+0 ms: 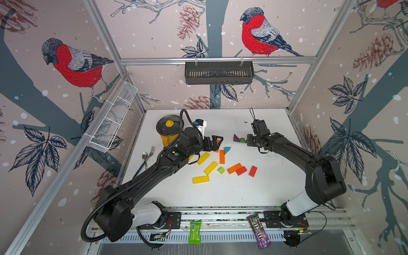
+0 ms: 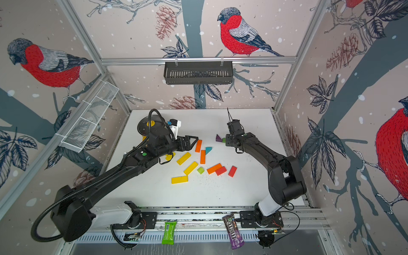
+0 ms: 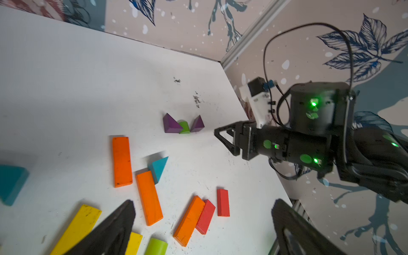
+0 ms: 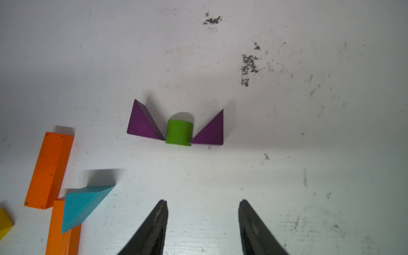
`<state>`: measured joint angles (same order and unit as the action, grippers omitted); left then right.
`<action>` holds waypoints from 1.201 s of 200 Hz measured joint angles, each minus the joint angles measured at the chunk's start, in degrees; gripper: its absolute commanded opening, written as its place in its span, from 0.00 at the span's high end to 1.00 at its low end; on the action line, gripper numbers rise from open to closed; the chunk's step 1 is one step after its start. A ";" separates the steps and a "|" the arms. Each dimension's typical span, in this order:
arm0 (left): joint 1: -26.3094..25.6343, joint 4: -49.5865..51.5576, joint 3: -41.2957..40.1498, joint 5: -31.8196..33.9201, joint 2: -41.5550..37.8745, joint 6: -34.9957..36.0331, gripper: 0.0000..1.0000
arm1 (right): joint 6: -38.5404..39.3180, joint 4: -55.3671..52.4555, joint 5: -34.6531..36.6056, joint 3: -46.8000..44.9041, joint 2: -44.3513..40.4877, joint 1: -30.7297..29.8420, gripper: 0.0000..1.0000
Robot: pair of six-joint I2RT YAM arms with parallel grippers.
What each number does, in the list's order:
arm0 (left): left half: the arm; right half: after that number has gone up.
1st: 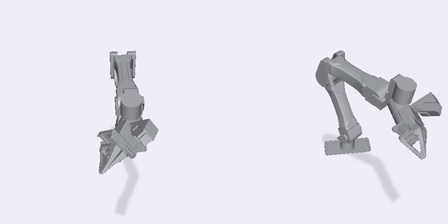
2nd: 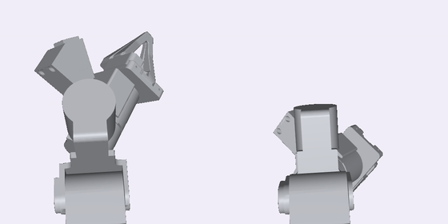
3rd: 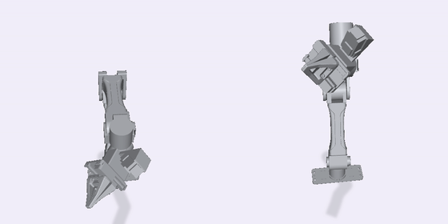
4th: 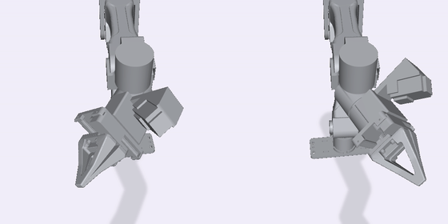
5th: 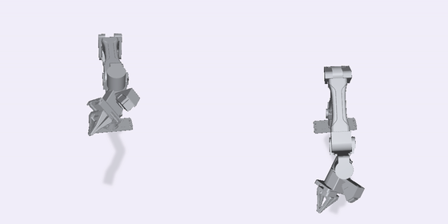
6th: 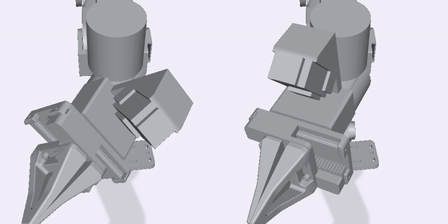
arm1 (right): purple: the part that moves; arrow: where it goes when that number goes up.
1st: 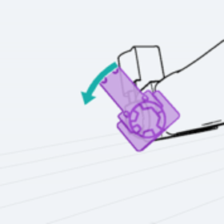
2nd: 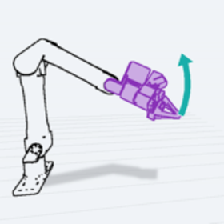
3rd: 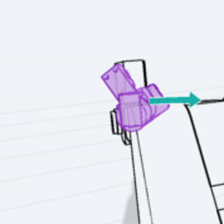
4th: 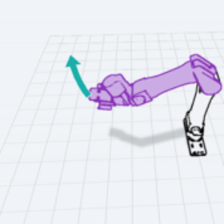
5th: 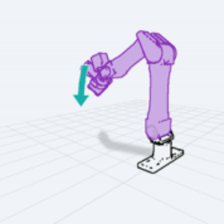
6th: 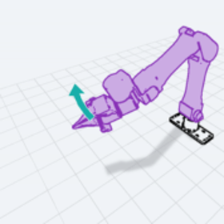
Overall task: Assemble a carrot with building blocks
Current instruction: Assemble the building block at the center of the board, then pick up the building block from the center of the board.
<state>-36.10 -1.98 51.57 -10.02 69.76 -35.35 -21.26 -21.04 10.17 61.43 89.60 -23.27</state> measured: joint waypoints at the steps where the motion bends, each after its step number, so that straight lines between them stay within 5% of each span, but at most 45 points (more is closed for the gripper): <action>1: 0.00 -0.11 -0.17 0.26 -0.17 -0.09 0.03 | 0.00 -0.04 0.13 -0.07 -0.13 -0.13 0.46; 42: 2.08 -6.73 -8.90 11.58 -7.10 -2.38 0.03 | 0.33 -0.81 2.91 -3.43 -2.21 -8.66 0.28; 80: 5.55 -8.87 -7.56 12.15 -6.51 -3.17 0.02 | 1.73 -2.67 1.42 -5.14 -2.21 -13.81 0.00; 148: 8.57 -5.03 -2.80 6.82 -2.49 -4.72 0.02 | 3.45 -2.84 1.84 -4.24 -1.49 -18.64 0.10; 240: 9.25 -5.51 -2.95 2.27 -2.36 -4.70 0.03 | 5.16 -2.47 -2.84 -8.94 -0.57 -19.85 0.01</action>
<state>-26.85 -7.49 48.62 -7.75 67.40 -40.05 -16.10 -23.51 7.33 52.49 89.03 -43.11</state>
